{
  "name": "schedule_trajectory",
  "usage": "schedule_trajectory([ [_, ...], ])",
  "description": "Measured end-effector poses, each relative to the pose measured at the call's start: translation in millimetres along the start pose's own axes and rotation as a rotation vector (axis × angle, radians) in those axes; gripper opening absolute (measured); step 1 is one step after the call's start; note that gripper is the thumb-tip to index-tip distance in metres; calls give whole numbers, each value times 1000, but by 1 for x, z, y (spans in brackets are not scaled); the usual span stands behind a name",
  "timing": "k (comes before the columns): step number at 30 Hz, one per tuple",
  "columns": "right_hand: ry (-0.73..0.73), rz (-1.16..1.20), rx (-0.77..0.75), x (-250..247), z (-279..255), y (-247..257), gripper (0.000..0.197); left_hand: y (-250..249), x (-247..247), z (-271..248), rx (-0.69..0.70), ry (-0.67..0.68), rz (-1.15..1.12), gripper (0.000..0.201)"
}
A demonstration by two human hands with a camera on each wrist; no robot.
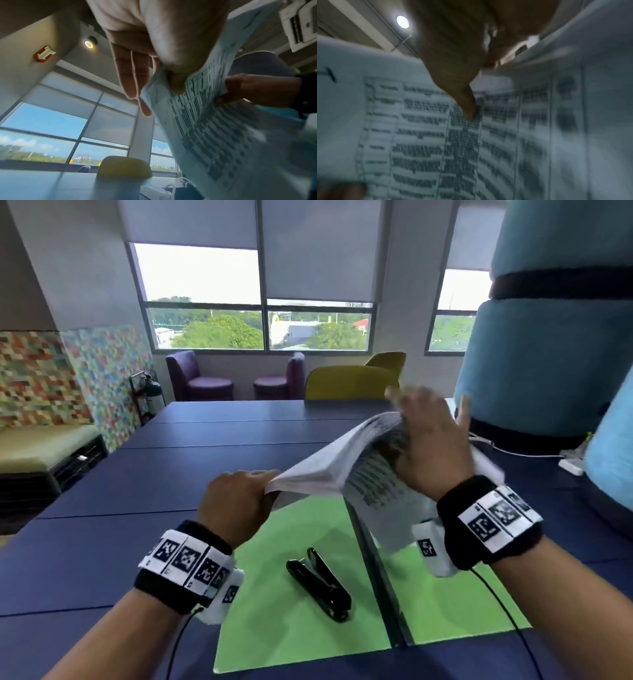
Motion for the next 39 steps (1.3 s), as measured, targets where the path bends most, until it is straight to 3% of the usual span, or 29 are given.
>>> schedule_trajectory([
  [2, 122, 158, 23, -1, 2, -10, 38, 10, -2, 3, -62, -22, -36, 41],
  [3, 140, 337, 55, -1, 1, -13, 30, 14, -4, 6, -156, -12, -89, 43],
  [6, 63, 646, 147, -3, -2, -20, 32, 25, -3, 13, -523, 18, -382, 39],
  [8, 59, 771, 234, -6, -3, -26, 29, 24, -2, 20, -668, -46, -588, 27],
  [13, 116, 986, 431, -6, 2, -58, 19, 4, 13, 50, -851, -159, -985, 24],
  [16, 240, 1024, 571, 1, 4, -89, 21, -18, 29, 71, -864, -164, -1104, 29],
  [19, 199, 944, 697, 12, 6, -129, 20, -52, 64, 73, -899, 31, -1061, 28],
  [21, 130, 919, 759, 21, 6, -155, 19, -81, 98, 63, -824, 283, -998, 19],
  [24, 35, 914, 821, 32, 6, -180, 24, -121, 140, 45, -555, 654, -733, 14],
  [29, -48, 813, 832, 35, 15, -193, 25, -165, 157, 41, -211, 958, -442, 25],
  [32, 4, 790, 823, 37, 24, -192, 30, -178, 158, 41, -44, 1049, -258, 38],
  [34, 23, 814, 827, 40, 28, -189, 33, -180, 157, 42, -11, 1057, -215, 48],
  [36, 26, 848, 837, 51, 28, -190, 33, -176, 156, 43, -41, 1067, -201, 48],
  [39, 40, 954, 902, 77, 21, -193, 31, -167, 158, 40, -137, 1121, -316, 29],
])
Point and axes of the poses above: each hand's wrist, its own z-axis towards the middle knuckle, its own x-axis out of the palm, y = z × x, the point moved 2 cm from there along z, towards the middle knuckle, and after that the axes turned 7 degrees about z, right-handed, at the moved point
